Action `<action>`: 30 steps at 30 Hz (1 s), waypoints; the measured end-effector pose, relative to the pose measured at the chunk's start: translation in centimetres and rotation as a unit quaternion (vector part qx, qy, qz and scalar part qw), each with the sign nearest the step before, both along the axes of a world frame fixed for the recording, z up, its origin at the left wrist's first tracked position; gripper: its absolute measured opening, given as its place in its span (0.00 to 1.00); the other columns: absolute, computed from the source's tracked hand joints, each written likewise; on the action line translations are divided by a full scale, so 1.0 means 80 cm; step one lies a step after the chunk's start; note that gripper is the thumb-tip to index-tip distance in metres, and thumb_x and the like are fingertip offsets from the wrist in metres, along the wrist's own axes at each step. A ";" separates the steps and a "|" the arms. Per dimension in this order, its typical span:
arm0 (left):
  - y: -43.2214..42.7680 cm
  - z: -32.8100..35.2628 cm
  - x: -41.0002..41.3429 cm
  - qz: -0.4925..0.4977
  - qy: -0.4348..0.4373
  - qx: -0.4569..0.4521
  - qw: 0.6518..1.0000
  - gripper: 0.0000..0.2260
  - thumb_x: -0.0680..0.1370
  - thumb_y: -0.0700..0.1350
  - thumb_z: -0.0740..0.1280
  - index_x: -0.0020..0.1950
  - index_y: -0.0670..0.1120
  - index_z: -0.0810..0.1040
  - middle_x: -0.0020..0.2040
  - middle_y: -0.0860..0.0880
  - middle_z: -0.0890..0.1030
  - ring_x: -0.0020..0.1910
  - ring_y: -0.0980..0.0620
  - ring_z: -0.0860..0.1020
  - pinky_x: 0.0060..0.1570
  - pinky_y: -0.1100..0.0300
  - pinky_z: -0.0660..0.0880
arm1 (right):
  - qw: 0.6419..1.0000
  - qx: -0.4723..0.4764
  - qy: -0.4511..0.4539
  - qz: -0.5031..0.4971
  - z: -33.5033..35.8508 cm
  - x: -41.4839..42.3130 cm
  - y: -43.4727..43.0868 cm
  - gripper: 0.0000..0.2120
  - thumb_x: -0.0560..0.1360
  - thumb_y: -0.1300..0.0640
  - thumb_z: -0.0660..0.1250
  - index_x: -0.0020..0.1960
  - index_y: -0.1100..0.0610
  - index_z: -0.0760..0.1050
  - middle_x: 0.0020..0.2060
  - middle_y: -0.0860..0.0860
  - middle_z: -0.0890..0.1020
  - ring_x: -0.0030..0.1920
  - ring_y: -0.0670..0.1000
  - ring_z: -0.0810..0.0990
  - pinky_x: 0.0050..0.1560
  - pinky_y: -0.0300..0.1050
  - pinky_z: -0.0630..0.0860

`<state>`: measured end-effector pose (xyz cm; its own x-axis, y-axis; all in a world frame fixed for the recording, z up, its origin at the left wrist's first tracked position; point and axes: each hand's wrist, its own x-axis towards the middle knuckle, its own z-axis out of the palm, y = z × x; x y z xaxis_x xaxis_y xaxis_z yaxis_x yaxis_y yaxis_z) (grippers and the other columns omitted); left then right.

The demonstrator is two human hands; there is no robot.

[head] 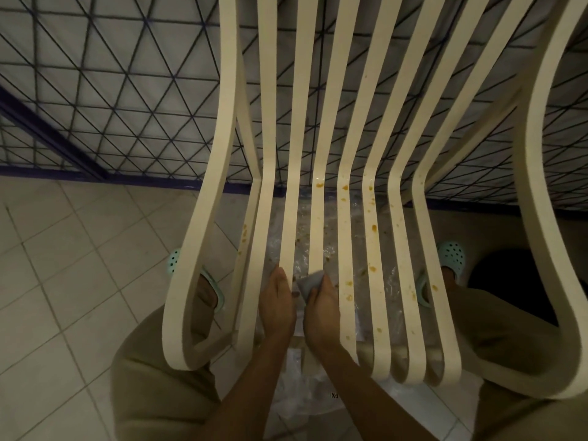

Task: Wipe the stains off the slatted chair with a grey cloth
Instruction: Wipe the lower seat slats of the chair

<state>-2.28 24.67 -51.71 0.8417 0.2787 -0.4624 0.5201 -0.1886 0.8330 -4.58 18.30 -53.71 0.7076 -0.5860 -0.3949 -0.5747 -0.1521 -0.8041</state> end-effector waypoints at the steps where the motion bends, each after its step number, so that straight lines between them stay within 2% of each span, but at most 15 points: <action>1: 0.000 0.001 0.003 -0.008 0.003 0.006 1.000 0.20 0.80 0.62 0.51 0.48 0.53 0.77 0.44 0.48 0.82 0.45 0.47 0.82 0.48 0.45 0.79 | 0.999 -0.015 0.019 -0.044 -0.003 0.006 0.000 0.17 0.84 0.61 0.49 0.70 0.66 0.64 0.60 0.64 0.74 0.54 0.52 0.72 0.70 0.55 0.64; 2: 0.000 0.003 0.007 -0.018 0.004 0.021 1.000 0.19 0.81 0.60 0.51 0.48 0.51 0.77 0.42 0.48 0.81 0.44 0.47 0.82 0.47 0.45 0.79 | 0.999 -0.025 0.021 -0.022 0.004 0.013 0.000 0.16 0.84 0.60 0.49 0.67 0.65 0.67 0.54 0.60 0.76 0.50 0.50 0.73 0.70 0.55 0.64; 3: 0.000 0.002 0.012 -0.033 -0.001 0.035 0.999 0.19 0.82 0.58 0.51 0.48 0.50 0.76 0.42 0.48 0.81 0.43 0.47 0.81 0.47 0.45 0.79 | 0.998 -0.057 0.025 0.031 0.011 0.022 -0.005 0.14 0.84 0.58 0.51 0.65 0.62 0.69 0.50 0.55 0.76 0.48 0.50 0.75 0.66 0.55 0.69; 5: -0.003 0.003 0.025 -0.059 -0.005 0.049 0.997 0.17 0.83 0.58 0.50 0.49 0.52 0.75 0.43 0.48 0.81 0.42 0.48 0.81 0.46 0.43 0.79 | 0.987 -0.109 0.009 0.121 0.020 0.038 -0.010 0.15 0.84 0.53 0.53 0.67 0.57 0.66 0.53 0.52 0.76 0.52 0.52 0.77 0.57 0.52 0.74; 7: -0.003 0.001 0.036 -0.075 0.001 0.060 0.995 0.17 0.83 0.58 0.50 0.50 0.52 0.74 0.43 0.50 0.81 0.41 0.50 0.81 0.45 0.43 0.80 | 0.987 -0.102 0.003 0.122 0.019 0.050 -0.011 0.15 0.84 0.52 0.52 0.68 0.56 0.65 0.54 0.52 0.76 0.54 0.52 0.77 0.57 0.49 0.75; 11: 0.002 -0.003 0.056 -0.106 0.012 0.068 0.992 0.19 0.83 0.57 0.50 0.51 0.47 0.75 0.46 0.48 0.81 0.41 0.50 0.80 0.46 0.45 0.80 | 0.992 -0.081 0.002 0.099 0.011 0.075 -0.011 0.10 0.83 0.53 0.52 0.57 0.57 0.68 0.45 0.51 0.75 0.46 0.51 0.78 0.46 0.44 0.73; 14: -0.006 -0.004 0.086 -0.124 0.014 0.068 0.990 0.17 0.83 0.56 0.50 0.54 0.47 0.73 0.49 0.46 0.82 0.43 0.47 0.81 0.46 0.45 0.80 | 0.995 -0.052 0.010 0.088 0.014 0.114 -0.029 0.09 0.84 0.54 0.52 0.52 0.57 0.68 0.41 0.49 0.74 0.42 0.48 0.75 0.43 0.43 0.72; 17: -0.019 -0.014 0.100 -0.129 0.006 0.089 0.988 0.18 0.83 0.57 0.50 0.50 0.48 0.73 0.45 0.46 0.82 0.40 0.48 0.81 0.43 0.46 0.81 | 0.992 -0.055 0.064 0.088 0.014 0.146 -0.046 0.13 0.84 0.51 0.50 0.58 0.58 0.68 0.45 0.51 0.75 0.45 0.48 0.74 0.47 0.42 0.70; 20: -0.024 -0.033 0.099 -0.124 -0.021 0.160 0.979 0.30 0.77 0.68 0.42 0.50 0.47 0.74 0.40 0.48 0.81 0.37 0.49 0.81 0.39 0.48 0.81 | 0.993 -0.051 0.069 0.075 0.005 0.166 -0.050 0.15 0.84 0.50 0.49 0.60 0.59 0.69 0.47 0.53 0.76 0.50 0.51 0.77 0.49 0.42 0.69; 21: -0.024 -0.039 0.099 -0.130 -0.037 0.183 0.974 0.33 0.75 0.69 0.40 0.50 0.46 0.74 0.40 0.48 0.80 0.36 0.50 0.81 0.37 0.49 0.81 | 0.994 -0.048 0.067 0.070 0.003 0.175 -0.052 0.15 0.84 0.50 0.49 0.59 0.58 0.69 0.46 0.53 0.75 0.49 0.52 0.77 0.49 0.42 0.69; 24: -0.031 -0.041 0.104 -0.123 -0.052 0.217 0.967 0.32 0.76 0.66 0.40 0.51 0.45 0.74 0.38 0.48 0.79 0.35 0.50 0.80 0.36 0.49 0.80 | 0.994 -0.046 0.070 0.071 0.004 0.212 -0.065 0.14 0.84 0.51 0.49 0.58 0.59 0.69 0.44 0.51 0.73 0.45 0.50 0.76 0.44 0.40 0.67; 27: -0.039 -0.050 0.102 -0.127 -0.052 0.224 0.965 0.36 0.74 0.69 0.36 0.54 0.45 0.73 0.38 0.48 0.79 0.34 0.50 0.79 0.34 0.49 0.79 | 0.993 -0.055 0.067 0.076 0.002 0.243 -0.083 0.15 0.83 0.53 0.51 0.61 0.61 0.69 0.53 0.58 0.76 0.56 0.58 0.76 0.49 0.43 0.65; 30: -0.040 -0.049 0.105 -0.132 -0.036 0.260 0.956 0.29 0.79 0.62 0.41 0.56 0.44 0.73 0.40 0.49 0.80 0.35 0.51 0.79 0.34 0.55 0.76 | 0.992 -0.062 0.066 0.085 -0.001 0.269 -0.087 0.17 0.83 0.53 0.52 0.65 0.65 0.67 0.58 0.61 0.75 0.58 0.61 0.74 0.50 0.45 0.65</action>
